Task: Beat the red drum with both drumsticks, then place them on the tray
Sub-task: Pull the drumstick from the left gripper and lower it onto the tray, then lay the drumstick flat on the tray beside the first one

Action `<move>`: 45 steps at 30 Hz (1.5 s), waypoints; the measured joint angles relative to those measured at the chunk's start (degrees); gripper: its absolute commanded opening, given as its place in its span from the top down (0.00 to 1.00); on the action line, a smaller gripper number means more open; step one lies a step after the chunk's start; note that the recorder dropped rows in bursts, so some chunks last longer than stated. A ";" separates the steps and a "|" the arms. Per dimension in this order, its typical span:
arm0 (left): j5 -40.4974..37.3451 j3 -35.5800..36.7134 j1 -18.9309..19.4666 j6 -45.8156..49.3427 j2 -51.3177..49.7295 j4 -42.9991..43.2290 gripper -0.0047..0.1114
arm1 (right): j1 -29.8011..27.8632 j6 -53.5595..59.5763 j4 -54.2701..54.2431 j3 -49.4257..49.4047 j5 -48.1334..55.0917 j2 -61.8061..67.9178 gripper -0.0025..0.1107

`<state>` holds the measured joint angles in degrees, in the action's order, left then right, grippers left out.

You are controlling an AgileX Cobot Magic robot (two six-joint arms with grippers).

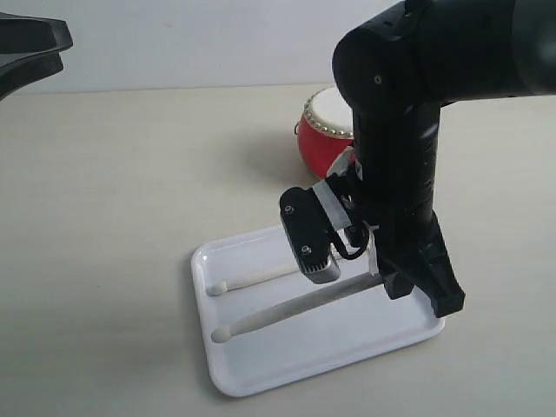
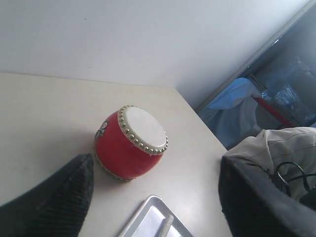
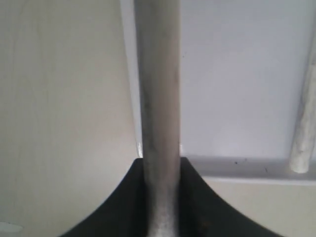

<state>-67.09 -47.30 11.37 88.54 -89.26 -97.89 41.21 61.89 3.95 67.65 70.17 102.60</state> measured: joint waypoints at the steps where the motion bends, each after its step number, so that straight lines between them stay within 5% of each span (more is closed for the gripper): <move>1: -0.42 0.00 0.00 0.00 0.00 0.11 0.37 | 0.03 0.00 0.00 0.00 0.00 0.75 0.98; 45: -1.02 0.00 0.00 0.00 0.00 0.23 0.37 | 0.03 -5.55 -0.22 -0.13 -6.84 8.39 0.98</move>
<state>-68.11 -47.30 11.37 88.54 -89.26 -97.66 41.24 56.34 3.73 67.52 63.33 111.00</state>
